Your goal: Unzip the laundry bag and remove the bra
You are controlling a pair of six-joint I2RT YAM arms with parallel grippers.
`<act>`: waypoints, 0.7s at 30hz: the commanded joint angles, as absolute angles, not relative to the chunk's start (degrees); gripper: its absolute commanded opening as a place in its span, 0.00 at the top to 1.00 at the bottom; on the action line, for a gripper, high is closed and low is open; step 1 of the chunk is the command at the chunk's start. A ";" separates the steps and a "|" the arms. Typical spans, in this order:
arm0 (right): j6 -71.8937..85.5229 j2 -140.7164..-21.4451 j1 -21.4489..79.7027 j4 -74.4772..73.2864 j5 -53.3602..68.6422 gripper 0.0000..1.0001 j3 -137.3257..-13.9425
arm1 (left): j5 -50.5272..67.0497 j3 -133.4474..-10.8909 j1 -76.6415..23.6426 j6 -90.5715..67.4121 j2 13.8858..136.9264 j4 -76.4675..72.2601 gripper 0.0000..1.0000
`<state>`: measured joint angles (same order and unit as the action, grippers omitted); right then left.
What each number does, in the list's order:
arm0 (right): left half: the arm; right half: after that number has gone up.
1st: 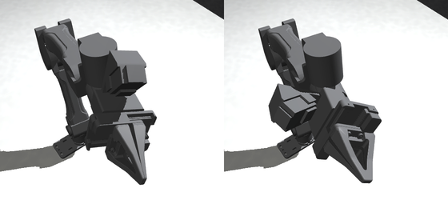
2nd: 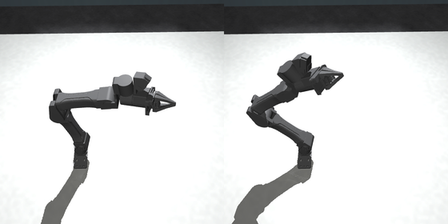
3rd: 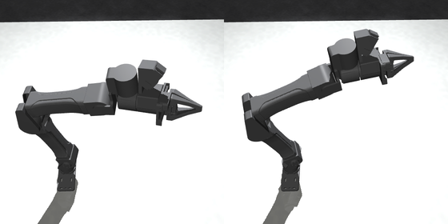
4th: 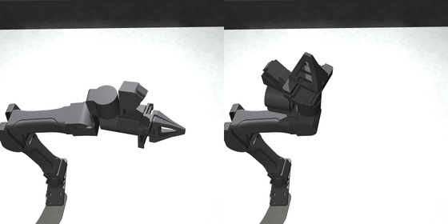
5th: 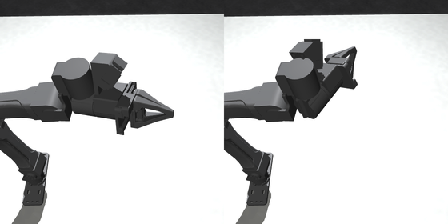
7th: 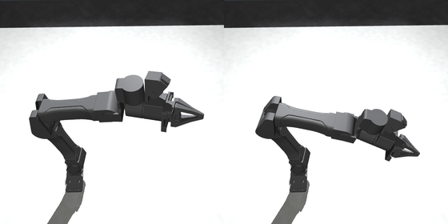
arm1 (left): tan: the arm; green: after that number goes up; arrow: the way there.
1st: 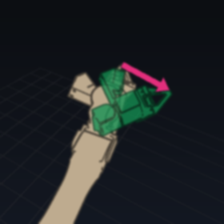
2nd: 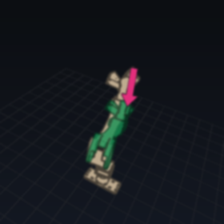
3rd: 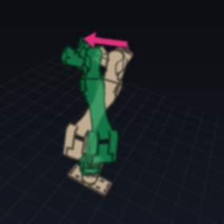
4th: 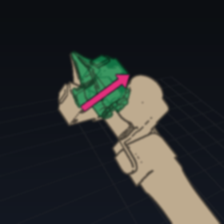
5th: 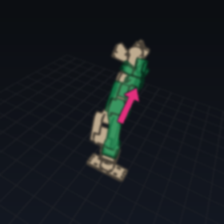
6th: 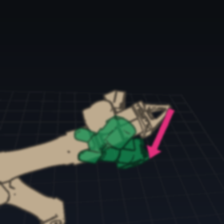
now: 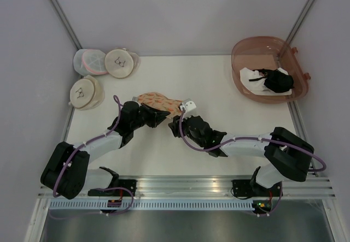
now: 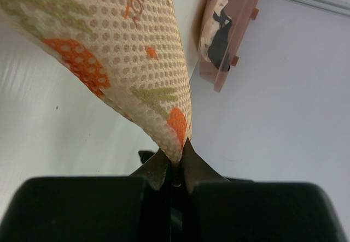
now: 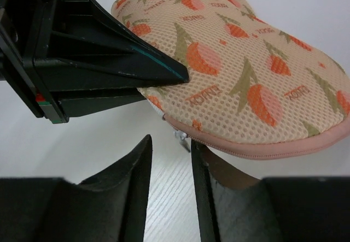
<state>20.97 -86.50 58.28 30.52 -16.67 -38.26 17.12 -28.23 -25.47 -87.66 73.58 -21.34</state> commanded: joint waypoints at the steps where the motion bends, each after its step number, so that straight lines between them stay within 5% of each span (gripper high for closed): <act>1: 20.21 -87.71 58.45 34.19 -18.98 0.63 -40.78 | 19.86 -28.48 -25.58 -89.65 73.74 -24.96 0.98; 6: 20.13 -86.84 58.45 33.66 -20.30 1.00 -40.61 | 20.21 -27.86 -25.66 -88.86 73.83 -24.96 0.98; 21: 21.53 -78.49 58.54 12.16 -18.55 0.99 -39.63 | 34.97 -29.08 -20.31 -68.58 87.79 -32.52 0.98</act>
<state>20.75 -81.62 58.39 17.87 -18.81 -38.06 30.24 -27.44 -22.26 -78.91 84.23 -28.80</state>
